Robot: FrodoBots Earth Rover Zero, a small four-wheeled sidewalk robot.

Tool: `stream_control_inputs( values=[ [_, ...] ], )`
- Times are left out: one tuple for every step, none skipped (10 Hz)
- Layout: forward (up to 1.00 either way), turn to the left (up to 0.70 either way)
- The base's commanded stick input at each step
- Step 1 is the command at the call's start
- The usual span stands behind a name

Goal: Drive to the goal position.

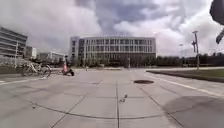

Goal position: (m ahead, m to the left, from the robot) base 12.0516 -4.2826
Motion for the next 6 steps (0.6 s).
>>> stream_control_inputs(
  values=[
    [0.70,0.00],
    [0.70,0.00],
    [0.70,0.00],
    [0.70,0.00],
    [0.70,0.00],
    [0.70,-0.05]
  ],
)
